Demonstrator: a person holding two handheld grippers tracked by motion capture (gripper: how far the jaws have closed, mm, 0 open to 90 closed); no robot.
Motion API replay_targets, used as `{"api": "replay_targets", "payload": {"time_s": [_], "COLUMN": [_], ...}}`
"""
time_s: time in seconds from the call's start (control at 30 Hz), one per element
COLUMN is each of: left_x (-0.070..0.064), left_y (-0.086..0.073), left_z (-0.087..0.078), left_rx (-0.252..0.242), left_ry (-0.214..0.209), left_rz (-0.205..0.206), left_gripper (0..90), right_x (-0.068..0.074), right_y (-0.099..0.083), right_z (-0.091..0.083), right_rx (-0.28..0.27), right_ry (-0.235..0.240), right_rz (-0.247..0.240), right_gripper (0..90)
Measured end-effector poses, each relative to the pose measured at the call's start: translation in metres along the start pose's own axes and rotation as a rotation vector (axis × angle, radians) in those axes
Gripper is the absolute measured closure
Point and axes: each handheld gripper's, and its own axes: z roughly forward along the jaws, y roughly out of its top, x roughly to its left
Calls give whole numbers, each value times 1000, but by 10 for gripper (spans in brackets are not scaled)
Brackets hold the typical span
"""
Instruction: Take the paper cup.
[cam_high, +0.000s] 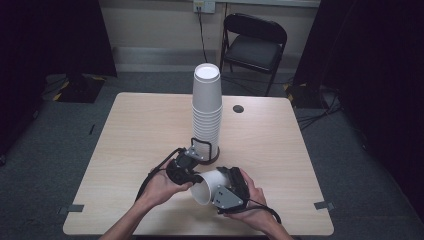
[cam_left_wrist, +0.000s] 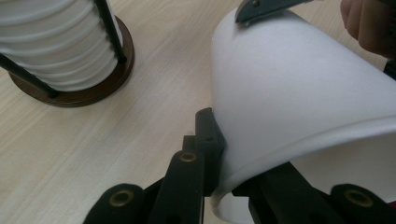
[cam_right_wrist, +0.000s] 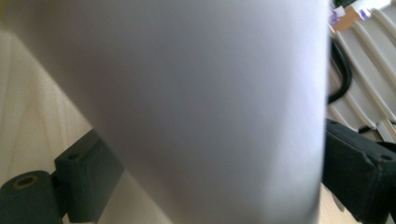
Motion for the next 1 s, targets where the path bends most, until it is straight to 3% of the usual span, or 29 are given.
{"api": "replay_targets", "payload": {"time_s": [0.3,0.6,0.73,1.0], "left_x": [1,1,1,2], "left_y": [0,1,1,0], "left_z": [4,5,7,7], "left_rx": [9,15,10,-2], "left_ry": [1,-4,8,0], "left_rz": [-36,-50,-38,-64], "left_gripper": [862,862,862,860], "right_x": [4,7,9,10], "right_y": [7,12,13,15], "right_z": [8,9,11,12], "right_rx": [-1,-7,-7,-8], "right_ry": [6,-7,-20,-31], "right_rz": [-33,-63,-96,-102], "right_gripper": [79,79,78,77]}}
